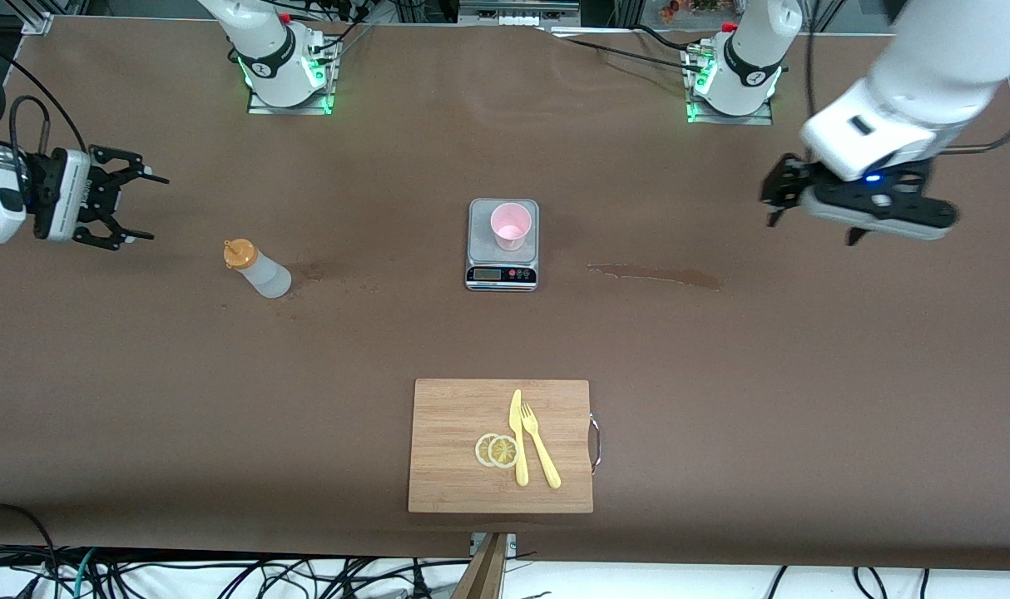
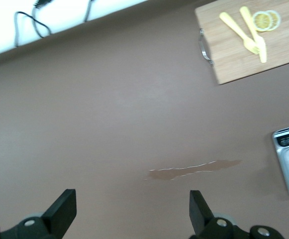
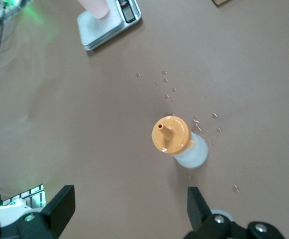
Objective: Add sauce to pink cup with both arms
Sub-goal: 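Release the cup and raise the left gripper while the right gripper approaches, then grasp the white sauce bottle with the right gripper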
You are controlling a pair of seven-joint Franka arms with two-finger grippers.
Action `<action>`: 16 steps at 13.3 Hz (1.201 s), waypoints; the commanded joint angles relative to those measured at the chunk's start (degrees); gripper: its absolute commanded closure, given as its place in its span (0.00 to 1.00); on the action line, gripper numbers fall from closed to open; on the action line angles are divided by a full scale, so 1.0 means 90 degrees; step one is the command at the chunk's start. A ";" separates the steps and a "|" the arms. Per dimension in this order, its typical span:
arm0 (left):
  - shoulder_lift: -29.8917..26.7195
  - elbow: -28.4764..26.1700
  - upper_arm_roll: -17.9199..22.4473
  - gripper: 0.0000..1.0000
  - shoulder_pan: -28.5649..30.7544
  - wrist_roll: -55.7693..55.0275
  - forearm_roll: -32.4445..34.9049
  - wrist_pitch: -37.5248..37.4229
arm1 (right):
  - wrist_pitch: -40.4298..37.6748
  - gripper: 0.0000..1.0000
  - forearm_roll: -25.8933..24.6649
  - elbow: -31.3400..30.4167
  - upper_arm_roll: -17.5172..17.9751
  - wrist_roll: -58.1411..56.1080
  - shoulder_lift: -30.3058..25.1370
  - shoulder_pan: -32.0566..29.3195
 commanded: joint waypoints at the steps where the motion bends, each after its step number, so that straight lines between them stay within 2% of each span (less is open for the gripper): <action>1: -0.0054 0.0066 0.0066 0.00 0.0491 0.0658 -0.0051 -0.0200 | 0.0208 0.00 0.0288 -0.0389 -0.0092 -0.1015 0.0033 -0.0167; 2: -0.0063 -0.0031 0.0105 0.00 0.0735 0.0659 -0.0293 -0.0210 | 0.0199 0.00 0.0308 -0.0380 -0.0180 -0.1299 0.0198 -0.0167; 4: -0.0103 -0.0178 0.0105 0.00 0.1292 0.0708 -0.0607 -0.0472 | 0.0189 0.00 0.0745 -0.0360 -0.0346 -0.2127 0.0685 -0.0186; 9: -0.0287 -0.0344 0.0105 0.00 0.1256 0.0649 -0.0521 -0.0473 | 0.0199 0.00 0.1683 -0.0283 -0.0415 -0.3663 0.1916 -0.0372; 13: -0.0278 -0.0568 0.0115 0.00 0.1118 0.0688 -0.0540 -0.0483 | 0.0209 0.00 0.2299 -0.0146 -0.0406 -0.3967 0.2600 -0.0353; 16: -0.0229 -0.0462 0.0105 0.00 0.1099 0.0688 -0.0540 -0.0561 | 0.0228 0.00 0.2573 0.0118 -0.0211 -0.4201 0.2982 -0.0333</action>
